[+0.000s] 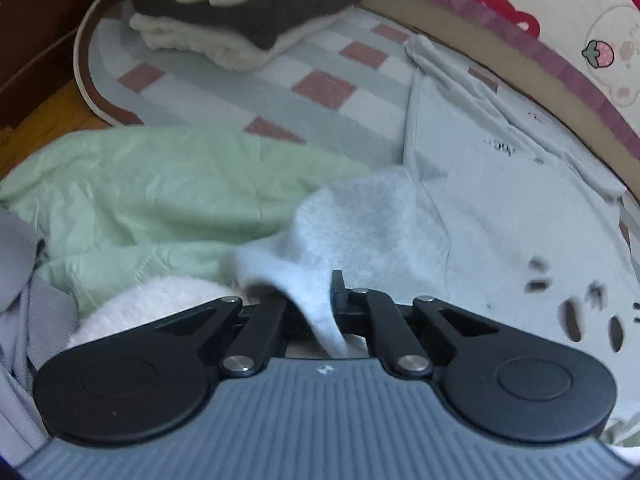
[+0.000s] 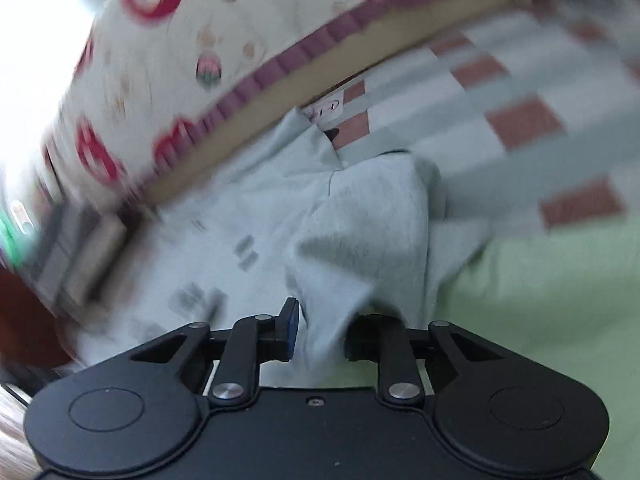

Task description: Fold clothes

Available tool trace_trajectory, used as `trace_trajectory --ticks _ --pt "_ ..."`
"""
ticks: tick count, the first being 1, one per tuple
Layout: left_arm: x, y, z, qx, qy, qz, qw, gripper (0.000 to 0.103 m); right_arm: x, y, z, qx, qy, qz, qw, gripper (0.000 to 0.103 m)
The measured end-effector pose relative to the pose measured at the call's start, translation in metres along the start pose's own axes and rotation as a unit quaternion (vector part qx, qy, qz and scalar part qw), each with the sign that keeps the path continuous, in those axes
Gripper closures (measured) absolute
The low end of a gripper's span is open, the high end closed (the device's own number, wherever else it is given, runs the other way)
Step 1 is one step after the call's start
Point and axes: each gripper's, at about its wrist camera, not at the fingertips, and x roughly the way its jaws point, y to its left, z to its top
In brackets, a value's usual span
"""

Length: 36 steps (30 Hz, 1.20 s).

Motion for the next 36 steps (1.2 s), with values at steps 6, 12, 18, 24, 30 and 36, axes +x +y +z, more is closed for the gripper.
trace_trajectory --ticks 6,12,18,24,30,36 --pt "-0.021 -0.011 -0.005 -0.026 0.004 -0.001 0.9997 0.077 -0.021 -0.033 0.006 0.079 -0.026 0.013 0.996 0.066" --pt "-0.061 -0.075 -0.014 0.069 -0.04 -0.055 0.9953 0.064 -0.036 -0.036 0.004 0.11 -0.016 0.025 0.994 0.06" --pt "-0.031 -0.178 -0.008 0.205 0.007 -0.144 0.968 0.045 -0.007 -0.047 -0.024 0.227 0.038 0.054 0.972 0.059" --pt "0.019 -0.286 -0.011 0.321 0.009 -0.242 0.9158 0.045 -0.006 -0.062 -0.013 0.237 -0.049 0.025 0.97 0.057" --pt "0.045 -0.342 -0.039 0.302 0.039 -0.242 0.9212 0.045 0.033 0.044 0.012 0.044 -0.034 0.047 0.997 0.081" --pt "0.052 -0.326 -0.04 0.233 0.065 -0.276 0.9301 0.045 0.079 0.107 -0.046 -0.225 0.103 -0.011 0.969 0.076"
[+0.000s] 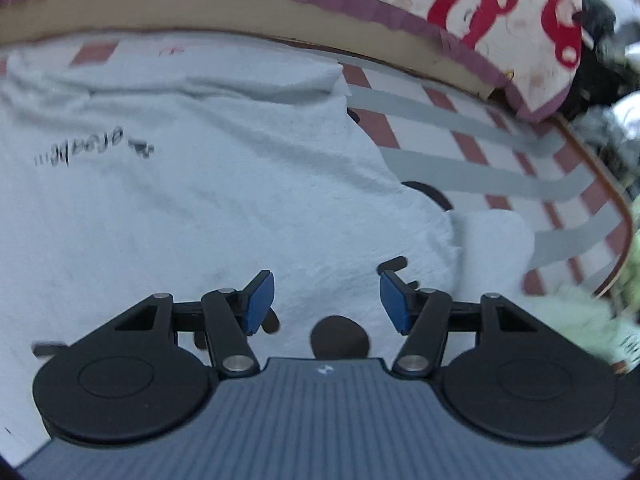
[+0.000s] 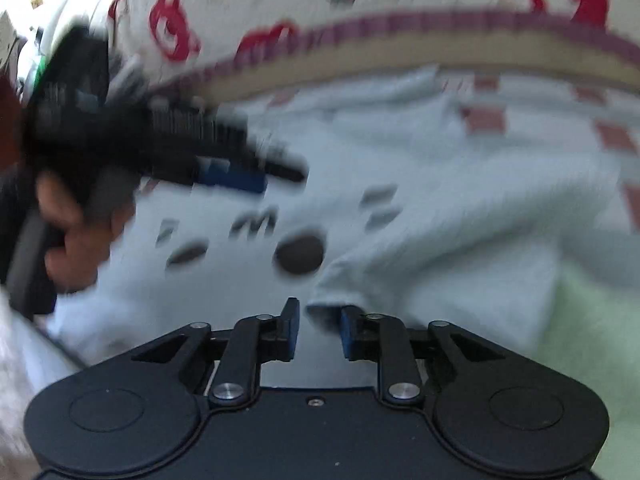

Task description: Fold clothes

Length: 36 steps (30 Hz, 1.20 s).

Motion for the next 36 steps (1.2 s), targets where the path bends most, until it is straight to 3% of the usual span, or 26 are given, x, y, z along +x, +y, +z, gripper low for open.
trace_trajectory --ticks 3,5,8,10,12,13,14,17,20,21,22,23,24,26,27,28,29,32,36 --pt "-0.005 -0.009 -0.004 0.028 -0.004 -0.019 0.9994 0.045 -0.002 -0.021 -0.013 0.076 0.01 0.058 0.995 0.072" --pt "-0.004 -0.02 -0.005 0.055 0.0 -0.038 0.9978 0.045 -0.012 -0.039 -0.019 0.13 0.008 0.068 0.989 0.07" --pt "0.003 -0.031 -0.009 0.075 0.005 -0.033 0.9966 0.045 -0.036 -0.065 -0.032 0.216 -0.025 0.085 0.972 0.065" --pt "0.01 -0.03 -0.014 0.069 0.006 -0.032 0.9971 0.045 -0.048 -0.08 -0.043 0.291 -0.064 0.079 0.951 0.05" --pt "0.018 -0.025 -0.018 0.053 0.009 -0.028 0.9982 0.045 -0.049 -0.094 -0.054 0.365 -0.108 0.063 0.923 0.034" --pt "0.024 -0.02 -0.019 0.038 0.009 -0.022 0.999 0.046 -0.045 -0.099 -0.063 0.405 -0.132 0.049 0.903 0.032" --pt "0.028 -0.017 -0.02 0.027 0.007 -0.017 0.9995 0.047 -0.04 -0.104 -0.073 0.454 -0.152 0.048 0.877 0.032" --pt "0.026 -0.011 -0.019 0.021 -0.004 -0.002 0.9998 0.047 -0.036 -0.108 -0.086 0.499 -0.18 0.089 0.843 0.032" --pt "0.021 -0.008 -0.018 0.021 -0.01 -0.006 0.9997 0.046 -0.028 -0.103 -0.083 0.495 -0.189 0.057 0.846 0.034" --pt "0.022 -0.008 -0.019 0.02 -0.008 -0.004 0.9998 0.046 -0.021 -0.101 -0.08 0.488 -0.189 0.054 0.85 0.051" --pt "0.024 -0.007 -0.02 0.018 -0.005 -0.001 0.9998 0.047 -0.016 -0.106 -0.074 0.475 -0.17 0.049 0.862 0.077" --pt "0.025 -0.007 -0.021 0.02 -0.001 0.005 0.9998 0.047 -0.017 -0.109 -0.066 0.452 -0.155 0.027 0.878 0.087" --pt "0.026 -0.007 -0.022 0.022 0.004 0.013 0.9997 0.047 -0.017 -0.111 -0.057 0.427 -0.14 0.005 0.893 0.092" --pt "0.019 -0.005 -0.023 0.034 0.0 0.031 0.9989 0.047 -0.04 -0.093 -0.035 0.316 -0.167 -0.052 0.933 0.095" --pt "0.011 -0.002 -0.023 0.042 -0.007 0.046 0.998 0.047 -0.059 -0.079 -0.026 0.239 -0.188 -0.1 0.947 0.096" --pt "0.001 0.002 -0.022 0.046 -0.015 0.059 0.9971 0.047 -0.08 -0.066 -0.019 0.17 -0.209 -0.152 0.951 0.096" --pt "-0.008 0.008 -0.021 0.048 -0.022 0.071 0.9961 0.047 -0.101 -0.06 -0.016 0.128 -0.222 -0.196 0.947 0.096" --pt "-0.043 0.039 -0.022 0.037 -0.047 0.112 0.9919 0.047 -0.14 -0.074 -0.021 0.083 -0.207 -0.299 0.928 0.097" --pt "-0.08 0.088 -0.028 0.0 -0.058 0.177 0.9824 0.047 -0.122 -0.11 -0.051 0.084 -0.134 -0.344 0.925 0.099"
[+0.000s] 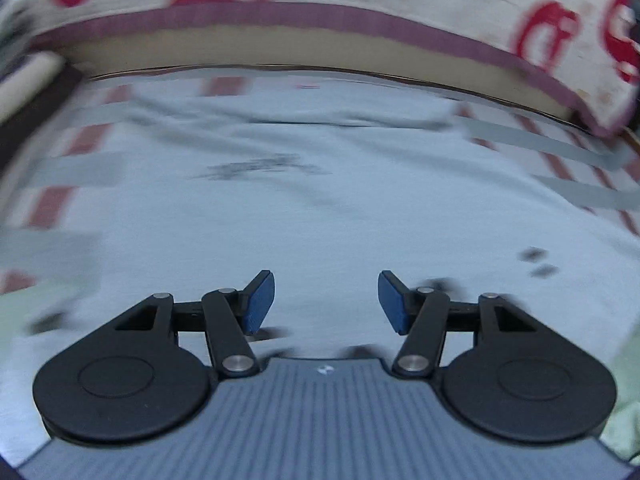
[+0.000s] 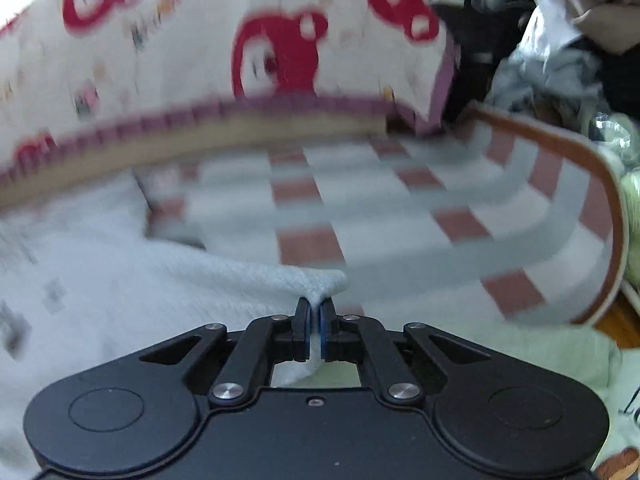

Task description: Fold clothes

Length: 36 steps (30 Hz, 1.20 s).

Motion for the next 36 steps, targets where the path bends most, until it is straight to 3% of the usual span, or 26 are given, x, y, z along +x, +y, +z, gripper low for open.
trace_trajectory --ticks 5,9,11,13,17,19,22,27,30,33,34,35,36 --pt "-0.033 0.082 0.004 -0.055 -0.003 0.092 0.9942 0.045 0.029 0.008 -0.004 -0.019 0.033 -0.032 0.999 0.099" --pt "-0.065 0.146 0.003 -0.105 -0.011 0.135 0.9852 0.045 0.028 0.016 0.016 -0.058 0.019 -0.141 0.988 0.099" --pt "-0.076 0.176 0.0 -0.13 -0.004 0.152 0.9798 0.045 0.013 0.009 0.032 -0.006 0.004 -0.11 0.994 0.088" --pt "-0.085 0.202 -0.004 -0.153 0.005 0.157 0.9756 0.045 0.005 0.014 0.048 0.045 -0.004 -0.025 0.999 0.087" --pt "-0.088 0.236 -0.014 -0.181 0.033 0.137 0.9733 0.044 0.016 0.078 0.075 0.02 0.015 0.125 0.992 0.079" --pt "-0.083 0.243 -0.015 -0.185 0.045 0.113 0.9752 0.043 0.026 0.115 0.086 0.017 0.035 0.219 0.975 0.07" --pt "-0.071 0.243 -0.017 -0.193 0.076 0.069 0.9757 0.043 0.041 0.183 0.099 -0.009 0.088 0.336 0.938 0.07" --pt "-0.036 0.231 -0.014 -0.189 0.148 -0.037 0.97 0.039 0.047 0.302 0.106 -0.106 0.145 0.424 0.888 0.065" --pt "-0.012 0.213 -0.004 -0.119 0.177 -0.019 0.9769 0.037 0.046 0.361 0.101 -0.164 0.174 0.458 0.856 0.064" --pt "0.008 0.2 0.002 -0.039 0.167 0.016 0.985 0.038 0.037 0.401 0.091 -0.213 0.181 0.482 0.83 0.061" --pt "0.011 0.198 0.002 -0.021 0.153 0.013 0.9879 0.058 0.035 0.411 0.086 -0.221 0.184 0.488 0.824 0.061" --pt "0.011 0.196 0.001 -0.019 0.14 -0.004 0.99 0.096 0.034 0.42 0.082 -0.228 0.188 0.495 0.817 0.061" --pt "0.011 0.195 0.0 -0.022 0.127 -0.025 0.9913 0.099 0.031 0.426 0.078 -0.23 0.191 0.502 0.812 0.061"
